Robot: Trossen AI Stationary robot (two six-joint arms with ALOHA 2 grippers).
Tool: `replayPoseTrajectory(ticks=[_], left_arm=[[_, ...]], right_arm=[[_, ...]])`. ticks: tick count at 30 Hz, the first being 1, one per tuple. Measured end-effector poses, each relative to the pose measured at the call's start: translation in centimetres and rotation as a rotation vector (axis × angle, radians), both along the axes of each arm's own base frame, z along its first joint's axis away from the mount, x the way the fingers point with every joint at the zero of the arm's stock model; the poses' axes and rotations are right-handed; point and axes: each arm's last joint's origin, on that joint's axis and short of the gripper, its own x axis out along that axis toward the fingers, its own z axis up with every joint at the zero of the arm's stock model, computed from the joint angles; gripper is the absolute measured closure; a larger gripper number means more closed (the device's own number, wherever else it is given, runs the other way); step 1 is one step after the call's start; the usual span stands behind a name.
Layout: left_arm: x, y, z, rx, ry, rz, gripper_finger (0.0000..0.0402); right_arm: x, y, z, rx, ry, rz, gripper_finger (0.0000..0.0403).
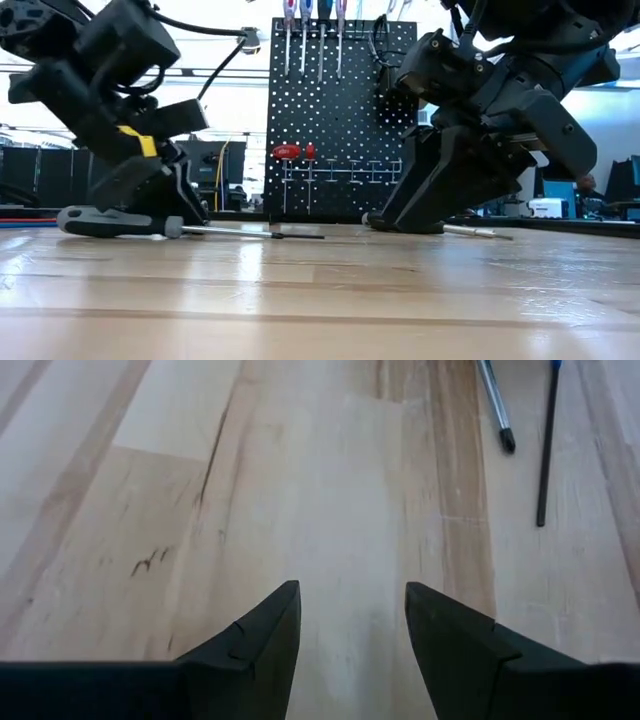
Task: Hang tools onto peg board
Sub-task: Put the socket into the bin of the pegboard
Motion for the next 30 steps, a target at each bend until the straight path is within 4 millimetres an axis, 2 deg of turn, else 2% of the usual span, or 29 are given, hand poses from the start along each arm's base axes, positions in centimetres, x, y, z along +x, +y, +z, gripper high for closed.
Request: replayPoseTrajectory(ticks=[5,12,18,24,30], left_arm=[[0.2,-0.1,-0.2,-0.027,0.006,-0.038,0.0267],[0.2,-0.2,-0.1,-0.034,-0.001,-0.048,0.0358],[0.4,-0.3,1.2,0.005,-0.034,-0.051,0.0362],[1.5,-1.4,4.4,0.004,-0.274,-0.07,0.0362],[2.5,-2.1,6.1,-0.101,-0.511,-0.071,0.0362]], right_arm=[[-0.1,0.0,-0.1,-0.003,0.008,0.0,0.0216],[-0.1,0.0,-0.1,0.0,0.01,-0.004,0.0216],[-0.1,0.0,-0.1,0.0,0.01,-0.004,0.0216],[0.1,0.0,0.1,0.006,-0.019,-0.002,0.0216],[1.2,0.7,1.6,-0.002,-0.215,0.064,0.0216]])
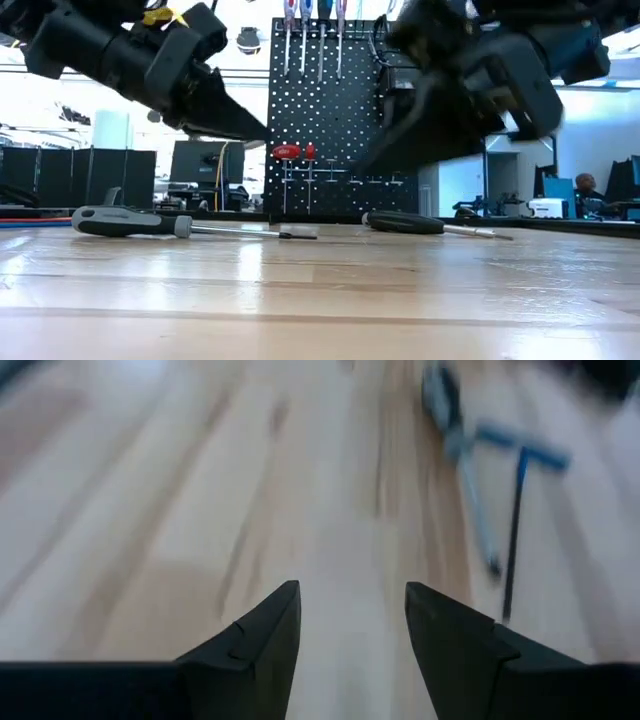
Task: Hang tools onto peg board
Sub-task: Put the socket into the bin of the pegboard
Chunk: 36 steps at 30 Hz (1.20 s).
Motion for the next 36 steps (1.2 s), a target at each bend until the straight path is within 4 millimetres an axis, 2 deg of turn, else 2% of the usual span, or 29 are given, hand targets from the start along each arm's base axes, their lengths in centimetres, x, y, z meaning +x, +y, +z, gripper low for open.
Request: replayPoseTrajectory(ticks=[6,12,16,20,23,27,32,36], left_arm=[[0.9,-0.2,0.1,-0.182,-0.193,0.035,0.0362],[2.7,0.2,-4.0,-0.309,-0.12,0.058,0.0362],[5.6,0.1,-5.6,-0.346,-0.065,0.028,0.0362],[9.3,0.2,-6.6,-0.312,0.081,0.011,0.0361],[12.0,0.8,-6.4,-0.256,0.183,0.041,0.0353],[14.4,1.7,-5.8,-0.189,0.234,0.051,0.0335],[15.2,2.5,-4.1,-0.111,0.217,0.025,0.0295],[14.7,2.8,-2.8,-0.087,0.255,0.022,0.0257]], right_arm=[[0.2,1.2,1.3,-0.119,-0.165,-0.017,0.0216],[-0.9,2.5,0.9,-0.293,-0.133,-0.102,0.0216],[-1.7,3.0,0.2,-0.35,-0.057,-0.077,0.0216],[-3.1,3.3,-0.1,-0.442,0.031,-0.118,0.0216],[-4.3,2.9,0.3,-0.45,0.102,-0.168,0.0216],[-5.3,2.1,0.8,-0.402,0.169,-0.243,0.0216],[-5.2,1.3,0.2,-0.337,0.203,-0.292,0.0216],[-4.7,0.1,-2.0,-0.298,0.292,-0.303,0.0216]])
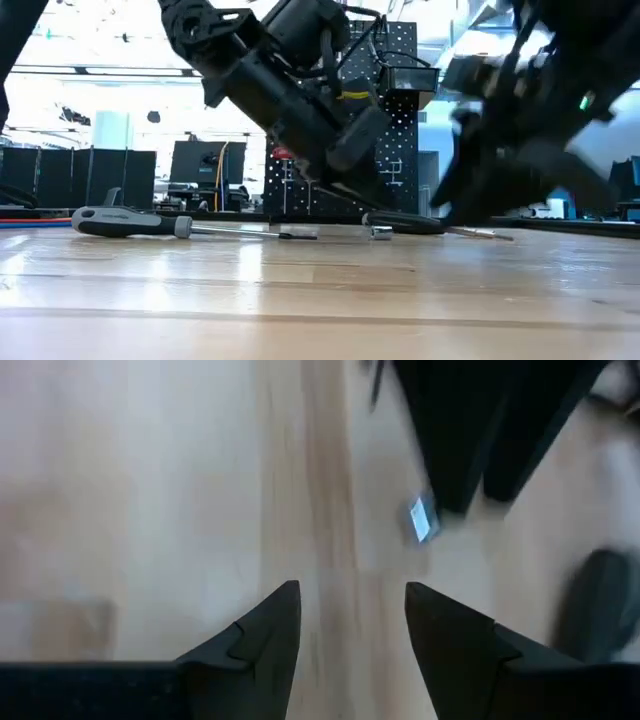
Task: Hang tools onto peg board
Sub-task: Put the socket into the bin of the pegboard
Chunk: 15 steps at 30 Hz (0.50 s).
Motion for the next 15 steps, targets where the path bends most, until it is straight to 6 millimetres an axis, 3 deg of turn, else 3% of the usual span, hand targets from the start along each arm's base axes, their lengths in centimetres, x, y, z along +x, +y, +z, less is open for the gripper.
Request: replayPoseTrajectory(ticks=[7,10,15], left_arm=[[-2.9,-0.2,1.2,0.007,0.249,0.045,0.0227],[-4.6,-1.5,0.1,0.079,0.364,0.125,0.0228],[-6.9,-4.1,-1.7,0.104,0.334,0.183,0.0231]], right_arm=[[1.1,-2.7,-2.1,0.091,0.033,-0.07,0.0196],[1.5,-3.9,-2.1,0.132,0.028,-0.112,0.0183],[2.5,-5.9,-1.9,0.198,0.001,-0.124,0.0168]])
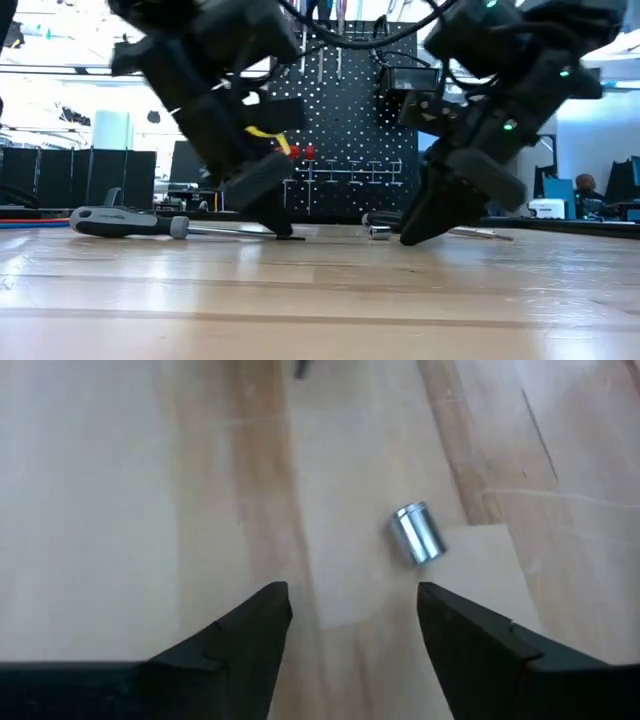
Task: Hang tools onto peg board
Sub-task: Put the socket into the bin of the pegboard
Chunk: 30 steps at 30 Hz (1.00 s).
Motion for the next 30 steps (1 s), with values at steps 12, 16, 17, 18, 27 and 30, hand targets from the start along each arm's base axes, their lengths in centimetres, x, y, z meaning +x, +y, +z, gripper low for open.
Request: replayPoseTrajectory(ticks=[12,16,17,18,27,30], left_arm=[[-1.0,-3.0,-0.9,0.051,-0.111,-0.109,0.0231],[-1.0,-2.9,-0.9,0.052,-0.106,-0.112,0.0231],[-1.1,-3.0,-0.9,0.052,-0.106,-0.112,0.0231],[-1.1,-3.0,-0.9,0.052,-0.106,-0.112,0.0231],[-1.0,-2.9,-0.9,0.061,-0.101,-0.121,0.0231],[-1.0,-2.9,-0.9,0.062,-0.101,-0.121,0.0231]], right_arm=[[1.4,-4.8,0.2,0.149,-0.039,0.075,0.0171],[1.4,-5.7,0.2,0.211,-0.028,0.088,0.0196],[1.4,-5.7,0.2,0.213,-0.03,0.09,0.0207],[1.4,-5.7,0.2,0.211,-0.032,0.09,0.0218],[1.6,-5.4,0.3,0.208,-0.054,0.094,0.0342],[1.5,-4.3,0.9,0.163,-0.066,0.099,0.0351]])
